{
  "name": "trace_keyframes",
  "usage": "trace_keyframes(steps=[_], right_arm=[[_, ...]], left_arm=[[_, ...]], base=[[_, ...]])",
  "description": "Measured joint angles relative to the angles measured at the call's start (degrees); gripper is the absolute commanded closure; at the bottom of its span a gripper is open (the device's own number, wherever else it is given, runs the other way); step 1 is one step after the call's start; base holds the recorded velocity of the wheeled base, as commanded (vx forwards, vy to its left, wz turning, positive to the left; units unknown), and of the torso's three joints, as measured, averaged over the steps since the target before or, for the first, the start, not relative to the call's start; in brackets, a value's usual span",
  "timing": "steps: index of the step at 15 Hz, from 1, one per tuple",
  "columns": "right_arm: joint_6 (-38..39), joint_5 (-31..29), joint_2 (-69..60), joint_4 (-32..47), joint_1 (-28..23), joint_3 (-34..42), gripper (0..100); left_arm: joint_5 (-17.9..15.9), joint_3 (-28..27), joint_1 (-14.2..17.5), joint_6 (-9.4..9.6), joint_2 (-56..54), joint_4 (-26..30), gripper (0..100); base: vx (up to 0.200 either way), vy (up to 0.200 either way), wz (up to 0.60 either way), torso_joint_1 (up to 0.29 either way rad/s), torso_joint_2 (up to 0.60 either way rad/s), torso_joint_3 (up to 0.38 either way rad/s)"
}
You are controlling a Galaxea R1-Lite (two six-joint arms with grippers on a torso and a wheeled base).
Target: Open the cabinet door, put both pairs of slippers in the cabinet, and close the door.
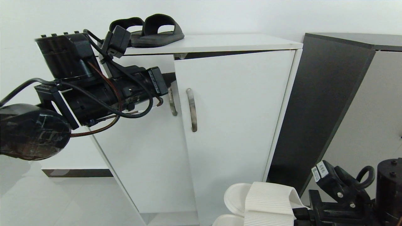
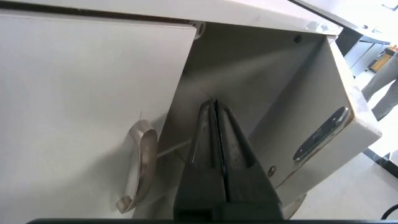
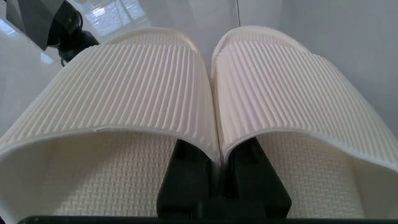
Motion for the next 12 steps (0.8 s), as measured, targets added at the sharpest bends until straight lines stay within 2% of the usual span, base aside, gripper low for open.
trace_keyframes(steps=[1,5,7,10,12], right_arm=[[0.00,0.00,0.00,0.02,0.02,0.00,100],[0.00,-0.02,-0.05,0.43,0.84,0.44,100],[-0.02,0.01,-0.33,0.43,1.78,0.77,100],[-0.02,0.01,-0.77,0.46,3.35,1.38,100],[0.00,0.01,-1.05,0.40,4.49,1.60,100]], left_arm=[[0.00,0.00,0.00,-0.05,0.02,0.00,100],[0.02,0.30,-0.13,0.00,0.11,-0.05,100],[0.13,1.10,-1.38,0.83,0.16,-0.84,100],[0.06,5.90,-6.58,2.96,-1.10,-6.45,100],[-0.05,9.31,-8.42,3.16,-3.72,-7.39,100]], base=[[0.000,0.000,0.00,0.000,0.00,0.000],[-0.200,0.000,0.00,0.012,0.00,0.004],[-0.200,0.000,0.00,-0.005,0.00,0.005],[-0.200,0.000,0.00,-0.002,0.00,0.001],[0.000,0.000,0.00,0.000,0.00,0.000]])
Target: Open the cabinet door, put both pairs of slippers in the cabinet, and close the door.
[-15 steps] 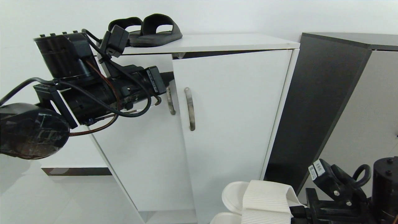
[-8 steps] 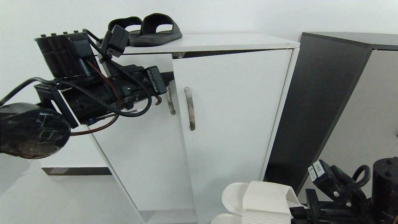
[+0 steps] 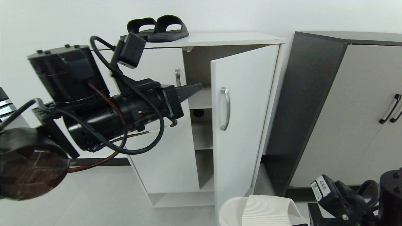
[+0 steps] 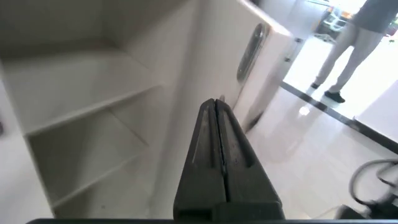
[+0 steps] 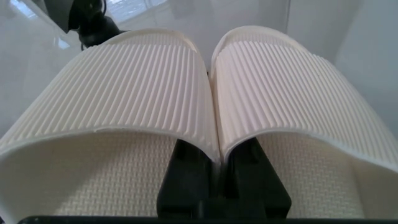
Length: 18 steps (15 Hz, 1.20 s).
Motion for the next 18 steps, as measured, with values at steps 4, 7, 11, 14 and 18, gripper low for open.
trace_keyframes(steps=[4,7,11,14,18], right_arm=[[0.06,0.18,-0.22,-0.17,0.80,0.09,100],[0.15,0.43,-0.55,-0.33,1.02,0.06,100],[2.41,0.00,-0.66,-0.35,0.99,-1.74,100],[15.30,-4.66,-0.28,2.61,1.27,-8.16,100],[18.46,-25.69,3.28,13.36,2.51,-19.07,100]], left_arm=[[0.33,4.67,1.10,-0.22,-3.45,-1.07,100],[0.46,8.13,1.37,-0.20,-4.88,-4.52,100],[7.17,15.82,3.28,1.56,-10.29,-5.50,100],[22.30,23.30,5.92,5.17,-19.35,-1.73,100],[32.74,30.68,13.92,7.35,-36.36,13.34,100]], base=[[0.000,0.000,0.00,0.000,0.00,0.000],[0.000,0.000,0.00,0.000,0.00,0.000],[0.000,0.000,0.00,0.000,0.00,0.000],[0.000,0.000,0.00,0.000,0.00,0.000],[0.000,0.000,0.00,0.000,0.00,0.000]])
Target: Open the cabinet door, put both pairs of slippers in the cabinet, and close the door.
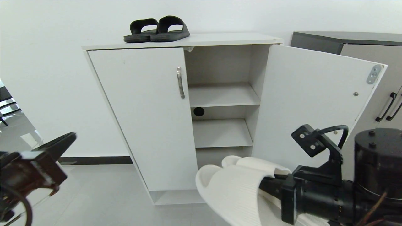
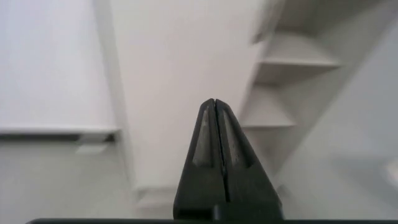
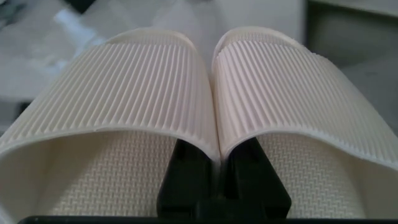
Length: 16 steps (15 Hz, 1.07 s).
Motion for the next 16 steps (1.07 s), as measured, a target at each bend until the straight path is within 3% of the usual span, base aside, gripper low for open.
trace_keyframes(steps=[1,3,6,8,10,11,12,14,15,16], right_arm=[[0.02,-3.97,1.22,0.55,0.20,-1.50,100],[-1.35,-5.24,2.79,0.77,0.46,-2.66,100],[-3.10,-5.33,3.86,0.66,0.50,-2.10,100],[-3.16,-5.32,4.22,0.60,0.49,-1.77,100],[-3.38,-5.29,4.50,0.57,0.50,-1.44,100],[-3.56,-5.27,4.72,0.35,0.50,-1.37,100],[-3.64,-5.21,4.94,0.33,0.57,-1.16,100],[-3.80,-5.21,5.18,0.29,0.60,-1.06,100],[-3.93,-5.21,5.21,0.29,0.57,-1.06,100],[-3.95,-5.32,5.29,0.30,0.57,-1.05,100]], left_arm=[[0.71,1.21,3.57,-0.11,-5.05,5.69,100],[0.83,4.96,10.35,-0.24,-16.23,13.74,100],[-0.96,13.26,15.70,0.77,-33.55,20.86,100],[-4.08,17.66,16.63,3.12,-42.69,25.72,100],[-14.12,19.70,16.49,5.89,-48.35,30.84,100],[-17.13,20.11,16.43,6.81,-49.80,31.27,100],[-18.03,20.37,16.32,7.79,-50.82,31.32,100],[-18.27,20.50,16.27,7.94,-51.70,31.40,100],[-18.10,20.53,16.25,7.52,-51.96,31.40,100],[-17.02,20.53,16.25,5.89,-52.20,31.40,100]], base=[[0.000,0.000,0.00,0.000,0.00,0.000],[0.000,0.000,0.00,0.000,0.00,0.000],[0.000,0.000,0.00,0.000,0.00,0.000],[0.000,0.000,0.00,0.000,0.00,0.000],[0.000,0.000,0.00,0.000,0.00,0.000],[0.000,0.000,0.00,0.000,0.00,0.000],[0.000,0.000,0.00,0.000,0.00,0.000],[0.000,0.000,0.00,0.000,0.00,0.000],[0.000,0.000,0.00,0.000,0.00,0.000],[0.000,0.000,0.00,0.000,0.00,0.000]])
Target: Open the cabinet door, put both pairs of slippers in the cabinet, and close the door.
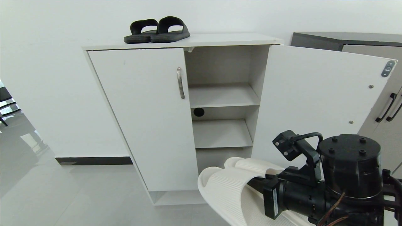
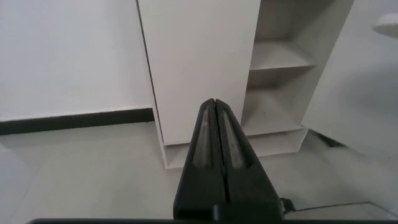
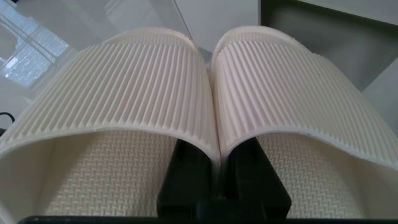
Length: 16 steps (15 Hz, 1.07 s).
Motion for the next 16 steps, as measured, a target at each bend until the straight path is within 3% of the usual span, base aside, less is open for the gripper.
trace_keyframes(steps=[2,3,8,14,16], right_arm=[[-0.22,-0.63,0.39,-0.04,0.09,0.05,100],[-1.10,-1.68,0.89,-0.11,0.11,-0.17,100],[0.30,-10.63,8.24,-5.51,0.28,-1.46,100],[4.24,-34.39,29.31,-9.61,0.34,-16.49,100],[3.47,-38.95,34.73,-13.84,0.23,-20.68,100]], left_arm=[[1.38,0.06,0.00,-0.30,-0.28,-0.09,100],[1.32,0.11,0.00,0.79,-0.34,-0.09,100],[0.28,0.11,0.00,0.18,-0.49,-0.16,100],[0.17,0.11,0.00,0.24,-0.49,-0.13,100],[0.12,0.11,0.00,0.32,-0.49,-0.16,100]], base=[[0.000,0.000,0.00,0.000,0.00,0.000],[0.000,0.000,0.00,0.000,0.00,0.000],[0.000,0.000,0.00,0.000,0.00,0.000],[0.000,0.000,0.00,0.000,0.00,0.000],[0.000,0.000,0.00,0.000,0.00,0.000]])
